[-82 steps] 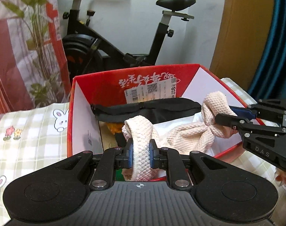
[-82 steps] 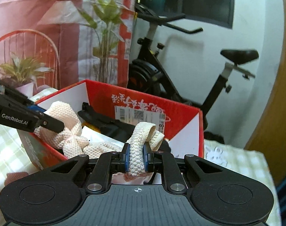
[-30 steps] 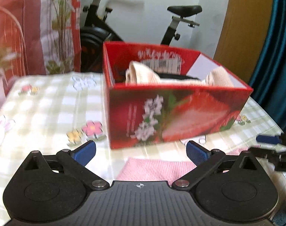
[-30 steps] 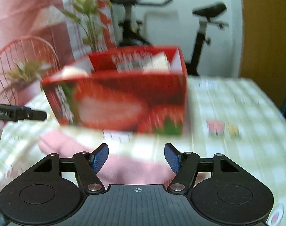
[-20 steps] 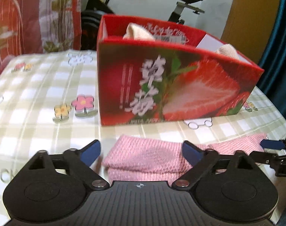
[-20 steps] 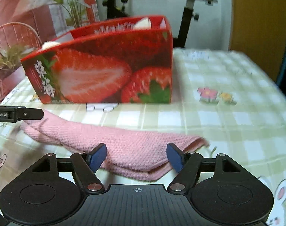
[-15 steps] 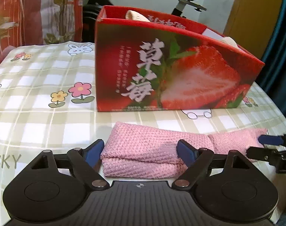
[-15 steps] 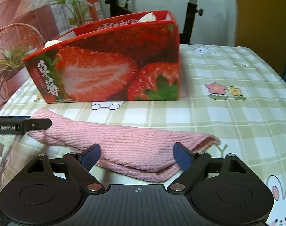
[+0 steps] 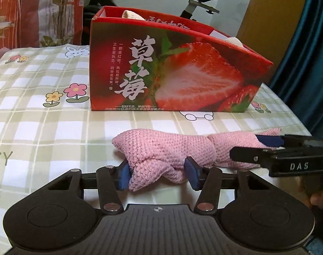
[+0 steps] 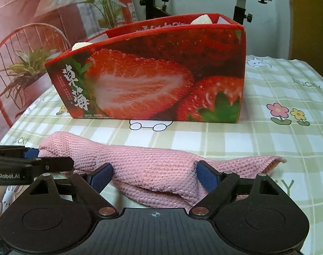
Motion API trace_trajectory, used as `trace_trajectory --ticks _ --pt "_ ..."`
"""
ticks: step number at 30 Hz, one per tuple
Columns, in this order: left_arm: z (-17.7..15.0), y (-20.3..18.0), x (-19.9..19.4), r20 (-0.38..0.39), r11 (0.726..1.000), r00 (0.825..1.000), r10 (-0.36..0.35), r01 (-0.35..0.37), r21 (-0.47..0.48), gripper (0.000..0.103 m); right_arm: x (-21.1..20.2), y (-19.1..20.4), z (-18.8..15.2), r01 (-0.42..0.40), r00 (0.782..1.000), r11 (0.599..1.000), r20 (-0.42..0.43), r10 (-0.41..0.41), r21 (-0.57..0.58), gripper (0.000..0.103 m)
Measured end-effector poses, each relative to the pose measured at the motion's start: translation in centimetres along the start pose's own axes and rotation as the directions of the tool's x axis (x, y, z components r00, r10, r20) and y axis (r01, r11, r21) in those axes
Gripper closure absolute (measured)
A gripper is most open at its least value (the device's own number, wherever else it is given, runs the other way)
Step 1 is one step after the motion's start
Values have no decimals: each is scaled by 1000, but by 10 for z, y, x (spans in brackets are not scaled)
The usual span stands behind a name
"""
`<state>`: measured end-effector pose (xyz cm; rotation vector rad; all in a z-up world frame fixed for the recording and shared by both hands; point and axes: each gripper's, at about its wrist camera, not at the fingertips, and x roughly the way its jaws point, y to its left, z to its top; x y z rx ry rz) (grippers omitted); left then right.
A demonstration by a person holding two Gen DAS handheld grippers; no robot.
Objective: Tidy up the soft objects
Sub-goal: 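Close both grippers on the pink towel's ends and gather it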
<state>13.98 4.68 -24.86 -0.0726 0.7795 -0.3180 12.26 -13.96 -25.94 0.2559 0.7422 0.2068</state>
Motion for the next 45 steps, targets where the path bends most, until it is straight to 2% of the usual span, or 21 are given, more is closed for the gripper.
trace_trajectory --ticks 4,6,8,10,14,27,31,34,36,40,45 --pt "-2 -1 -1 8 1000 1000 3 -3 9 49 -10 -4 -7 -2 1000 1000 22 1 22 21" --pt "-3 0 -1 11 1000 1000 0 0 7 49 -15 -6 -13 29 998 999 46 -30 35 16" --pt "-3 0 -1 15 1000 1000 0 0 9 49 -20 -10 -14 54 996 997 65 -57 55 4" --pt "-4 0 -2 18 1000 1000 -1 1 8 49 -23 -12 -13 87 992 993 84 -94 79 1" --pt "-4 2 -2 22 1000 1000 -8 8 -1 49 -17 -15 -13 128 990 988 42 -132 85 0" --pt "-7 6 -4 39 1000 999 -24 24 -11 49 -12 -9 -16 155 986 986 53 -158 66 0" --pt "-7 7 -4 42 999 999 -33 34 -14 48 -12 -12 -17 131 989 988 59 -137 85 0" --pt "-7 7 -4 43 999 998 -36 37 -15 48 -10 -8 -17 99 993 994 53 -102 45 0" --pt "-7 6 -4 43 999 998 -35 35 -11 48 -9 -3 -18 69 996 997 47 -70 14 2" --pt "-7 6 -3 43 999 998 -34 35 -10 48 -11 -4 -18 35 997 999 64 -36 15 18" --pt "-7 4 -3 43 999 999 -32 33 -4 47 -14 -9 -18 8 997 999 82 -11 38 32"
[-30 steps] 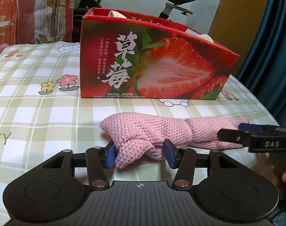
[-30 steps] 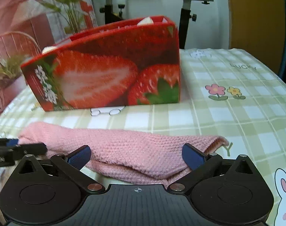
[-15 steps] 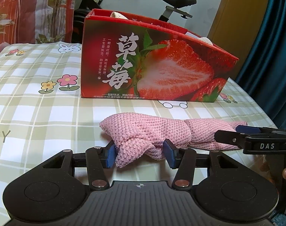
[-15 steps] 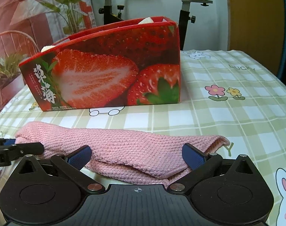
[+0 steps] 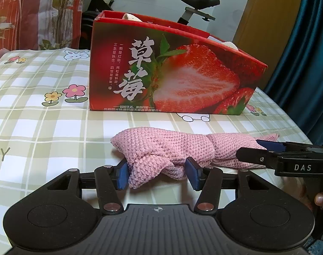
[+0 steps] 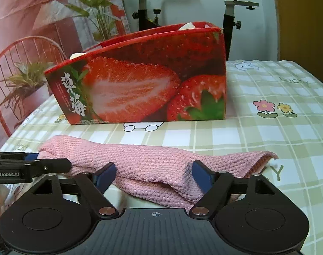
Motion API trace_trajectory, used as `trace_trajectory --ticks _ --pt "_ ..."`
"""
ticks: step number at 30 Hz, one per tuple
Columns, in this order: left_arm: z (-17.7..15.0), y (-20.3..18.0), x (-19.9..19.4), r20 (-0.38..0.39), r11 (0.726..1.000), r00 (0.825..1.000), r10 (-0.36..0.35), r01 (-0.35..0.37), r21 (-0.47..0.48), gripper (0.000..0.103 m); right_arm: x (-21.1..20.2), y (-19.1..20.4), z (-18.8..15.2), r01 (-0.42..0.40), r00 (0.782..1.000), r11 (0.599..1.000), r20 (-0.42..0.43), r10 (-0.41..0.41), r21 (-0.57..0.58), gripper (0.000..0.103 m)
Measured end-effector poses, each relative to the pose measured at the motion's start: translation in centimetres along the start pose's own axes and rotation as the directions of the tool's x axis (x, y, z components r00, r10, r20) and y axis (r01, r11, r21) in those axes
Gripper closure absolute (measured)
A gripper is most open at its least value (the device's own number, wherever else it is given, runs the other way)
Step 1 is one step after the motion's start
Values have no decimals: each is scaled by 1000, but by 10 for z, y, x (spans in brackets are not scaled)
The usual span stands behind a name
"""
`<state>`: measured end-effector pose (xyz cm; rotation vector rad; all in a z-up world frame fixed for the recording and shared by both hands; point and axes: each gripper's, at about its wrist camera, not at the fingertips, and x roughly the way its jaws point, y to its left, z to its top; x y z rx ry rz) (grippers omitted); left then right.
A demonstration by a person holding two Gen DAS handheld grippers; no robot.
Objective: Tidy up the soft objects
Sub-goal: 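Close both grippers on the pink towel's ends and gather it, then lift the pink towel with both grippers and carry it over the box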
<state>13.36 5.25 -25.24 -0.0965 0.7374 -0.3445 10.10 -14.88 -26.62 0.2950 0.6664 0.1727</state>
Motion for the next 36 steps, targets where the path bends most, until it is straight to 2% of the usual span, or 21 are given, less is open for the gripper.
trace_trajectory --ticks 3,5,9,11,12,13,14,16,25,30,36 --pt "0 0 0 0 1000 1000 0 0 0 47 0 1 -1 -2 1000 1000 2 2 -9 38" --pt "0 0 0 0 1000 1000 0 0 0 47 0 2 -2 -17 1000 1000 2 17 -13 51" --pt "0 1 0 1 1000 1000 0 0 -2 47 0 4 -2 -42 999 999 -3 42 -19 66" --pt "0 1 0 2 1000 1000 3 -3 -10 48 -1 3 -2 -61 998 998 -5 61 -10 78" --pt "0 2 -1 1 1000 1000 12 -12 -15 58 -2 2 -1 -71 997 997 -2 71 -3 81" --pt "1 4 -1 -1 1000 1000 4 -4 -23 77 -3 2 0 -85 996 996 3 85 6 83" --pt "2 7 0 -13 999 1000 -15 14 -41 81 -5 3 2 -100 995 995 14 99 11 85" --pt "4 6 -2 -5 999 1000 -18 17 -39 81 -11 6 6 -115 992 993 47 115 -4 85" --pt "25 -6 -33 109 1000 994 -21 22 -12 81 -34 10 26 -146 980 989 135 147 -21 86" --pt "49 -15 -55 179 999 983 -35 35 5 81 -51 14 43 -162 968 986 188 164 -27 86" --pt "88 -30 -76 261 998 963 -62 54 36 81 -71 13 83 -184 945 983 270 183 -24 86"
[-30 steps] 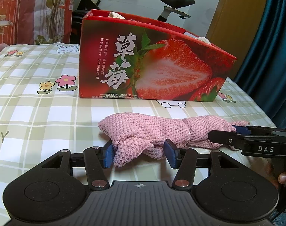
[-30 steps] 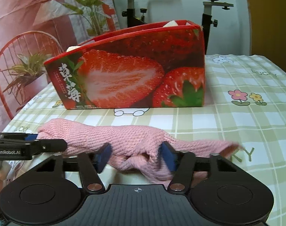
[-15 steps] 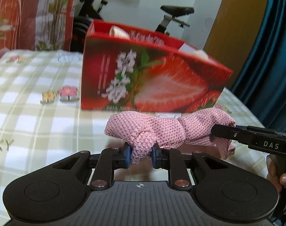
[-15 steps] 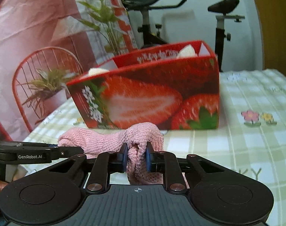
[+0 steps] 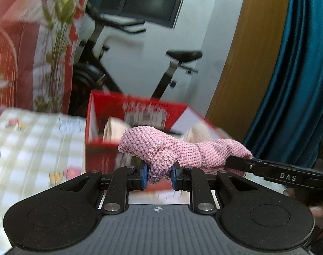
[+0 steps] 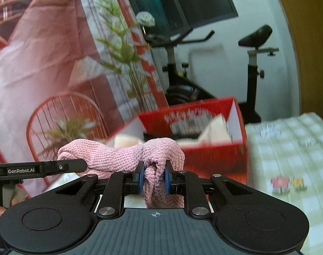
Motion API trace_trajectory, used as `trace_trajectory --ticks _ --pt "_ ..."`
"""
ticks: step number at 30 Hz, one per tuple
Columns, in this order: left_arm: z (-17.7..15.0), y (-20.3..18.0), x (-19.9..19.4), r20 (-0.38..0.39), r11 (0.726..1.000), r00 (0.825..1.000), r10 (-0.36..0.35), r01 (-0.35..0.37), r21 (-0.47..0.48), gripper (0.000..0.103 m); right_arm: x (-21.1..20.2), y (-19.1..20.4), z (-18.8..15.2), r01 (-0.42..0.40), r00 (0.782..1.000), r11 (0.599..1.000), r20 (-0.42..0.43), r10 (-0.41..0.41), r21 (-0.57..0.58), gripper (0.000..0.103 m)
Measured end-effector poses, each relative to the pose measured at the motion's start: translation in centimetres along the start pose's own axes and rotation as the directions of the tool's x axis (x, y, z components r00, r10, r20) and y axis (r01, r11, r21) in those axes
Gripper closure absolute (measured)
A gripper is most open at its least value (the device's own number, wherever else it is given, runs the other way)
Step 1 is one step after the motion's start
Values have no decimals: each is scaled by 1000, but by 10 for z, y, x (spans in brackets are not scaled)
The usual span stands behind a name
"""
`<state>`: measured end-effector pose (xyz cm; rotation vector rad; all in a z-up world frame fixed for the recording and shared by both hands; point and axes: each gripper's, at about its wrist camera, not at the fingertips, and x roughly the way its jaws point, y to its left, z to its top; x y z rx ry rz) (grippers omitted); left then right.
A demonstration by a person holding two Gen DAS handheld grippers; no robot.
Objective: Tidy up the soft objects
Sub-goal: 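Lift the pink towel with both grippers and carry it over the box, then lower the pink towel into the box and open both grippers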
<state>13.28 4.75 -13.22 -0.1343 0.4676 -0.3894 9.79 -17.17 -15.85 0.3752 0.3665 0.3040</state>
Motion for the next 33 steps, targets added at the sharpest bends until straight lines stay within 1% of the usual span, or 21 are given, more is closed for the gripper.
trace_trajectory --ticks 4,7,9,12,14,17,19,21,22,24,27,30,33 --pt "31 -5 5 47 1000 999 -8 8 13 81 7 -2 35 -7 999 1000 36 7 -12 86" --pt "54 -7 17 71 999 997 -3 0 37 81 20 -4 60 2 998 999 63 1 -42 86" --pt "68 -6 31 71 999 997 8 -11 46 81 32 -7 73 13 997 999 70 -9 -50 86" --pt "83 0 55 48 998 998 31 -33 44 81 59 -17 89 37 998 999 57 -35 -31 86" --pt "89 2 73 21 997 998 55 -56 57 81 78 -20 92 61 997 997 48 -59 -47 86" --pt "90 8 100 -40 994 995 87 -85 65 81 109 -27 92 101 995 993 9 -101 -58 86" --pt "86 12 116 -90 993 991 102 -96 66 81 127 -32 88 130 991 990 -25 -132 -58 86" --pt "80 18 132 -143 991 983 119 -110 72 81 143 -36 83 141 987 989 -65 -144 -52 86" --pt "76 20 140 -168 990 977 127 -116 78 81 152 -41 80 146 985 989 -95 -147 -22 86" --pt "69 23 153 -224 988 965 138 -120 93 81 166 -51 74 166 974 986 -159 -159 30 86" --pt "61 28 166 -286 988 948 142 -116 105 81 183 -57 61 202 952 979 -239 -190 27 86" --pt "56 34 173 -316 988 938 142 -114 108 81 191 -59 50 216 940 976 -278 -200 29 86" --pt "53 36 177 -335 989 932 137 -108 103 80 197 -58 46 222 931 975 -301 -207 15 86"
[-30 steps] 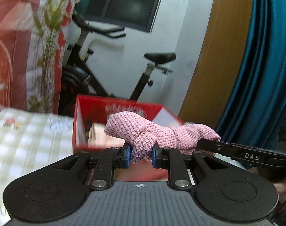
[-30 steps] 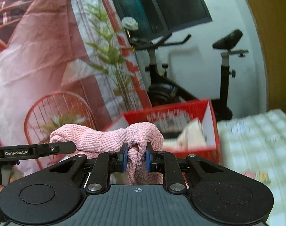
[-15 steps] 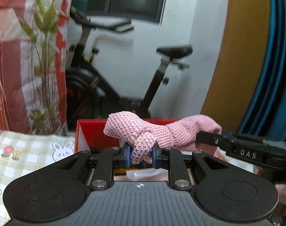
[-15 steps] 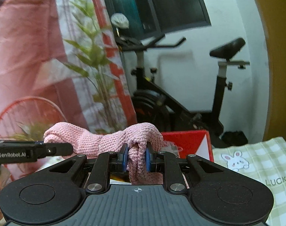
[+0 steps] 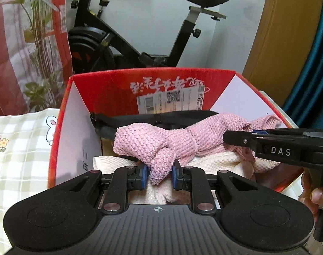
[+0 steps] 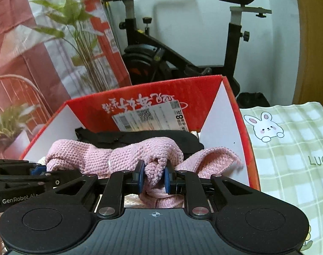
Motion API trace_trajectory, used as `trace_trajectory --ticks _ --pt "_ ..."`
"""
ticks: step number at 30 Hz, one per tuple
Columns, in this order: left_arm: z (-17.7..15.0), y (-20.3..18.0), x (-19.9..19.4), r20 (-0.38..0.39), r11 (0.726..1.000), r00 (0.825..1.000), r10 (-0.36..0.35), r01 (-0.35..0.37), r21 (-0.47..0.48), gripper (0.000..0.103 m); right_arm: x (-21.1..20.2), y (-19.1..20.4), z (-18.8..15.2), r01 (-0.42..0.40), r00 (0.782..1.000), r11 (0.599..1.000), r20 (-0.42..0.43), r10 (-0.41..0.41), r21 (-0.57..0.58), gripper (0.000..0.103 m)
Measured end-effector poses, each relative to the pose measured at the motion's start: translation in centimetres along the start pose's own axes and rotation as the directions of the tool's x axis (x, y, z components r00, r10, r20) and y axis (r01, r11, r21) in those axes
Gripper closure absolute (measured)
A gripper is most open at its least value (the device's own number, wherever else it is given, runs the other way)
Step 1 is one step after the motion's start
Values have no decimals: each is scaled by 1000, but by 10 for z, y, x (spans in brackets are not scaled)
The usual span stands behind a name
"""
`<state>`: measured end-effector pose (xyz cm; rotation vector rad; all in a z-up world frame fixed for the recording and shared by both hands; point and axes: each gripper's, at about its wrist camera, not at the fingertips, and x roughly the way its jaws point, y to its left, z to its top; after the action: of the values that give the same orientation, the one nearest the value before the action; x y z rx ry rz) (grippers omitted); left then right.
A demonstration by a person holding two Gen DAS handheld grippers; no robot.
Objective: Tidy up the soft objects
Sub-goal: 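Lower the pink towel into the box and open both grippers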
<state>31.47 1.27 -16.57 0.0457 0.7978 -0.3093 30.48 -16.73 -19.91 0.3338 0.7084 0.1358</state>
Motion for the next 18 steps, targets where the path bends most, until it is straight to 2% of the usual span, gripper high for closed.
trace_trajectory --ticks 9,11,12,13,15,18 --pt "-4 -4 5 -14 1000 1000 -3 3 3 80 6 1 2 17 998 1000 -67 -18 -23 86" --pt "-4 -5 2 -1 1000 1000 4 -4 14 75 6 1 3 22 997 999 -73 -24 -26 86" --pt "-3 -7 0 11 1000 1000 7 -7 24 65 6 2 2 25 997 999 -77 -28 -34 85" --pt "-3 -8 -2 20 999 1000 11 -11 31 50 8 2 4 26 996 999 -81 -30 -45 84" --pt "-2 -10 -7 35 999 999 16 -18 36 37 6 4 4 28 995 997 -91 -34 -68 83" --pt "-2 -11 -17 55 999 998 14 -16 41 24 2 8 4 44 995 995 -90 -52 -86 81"
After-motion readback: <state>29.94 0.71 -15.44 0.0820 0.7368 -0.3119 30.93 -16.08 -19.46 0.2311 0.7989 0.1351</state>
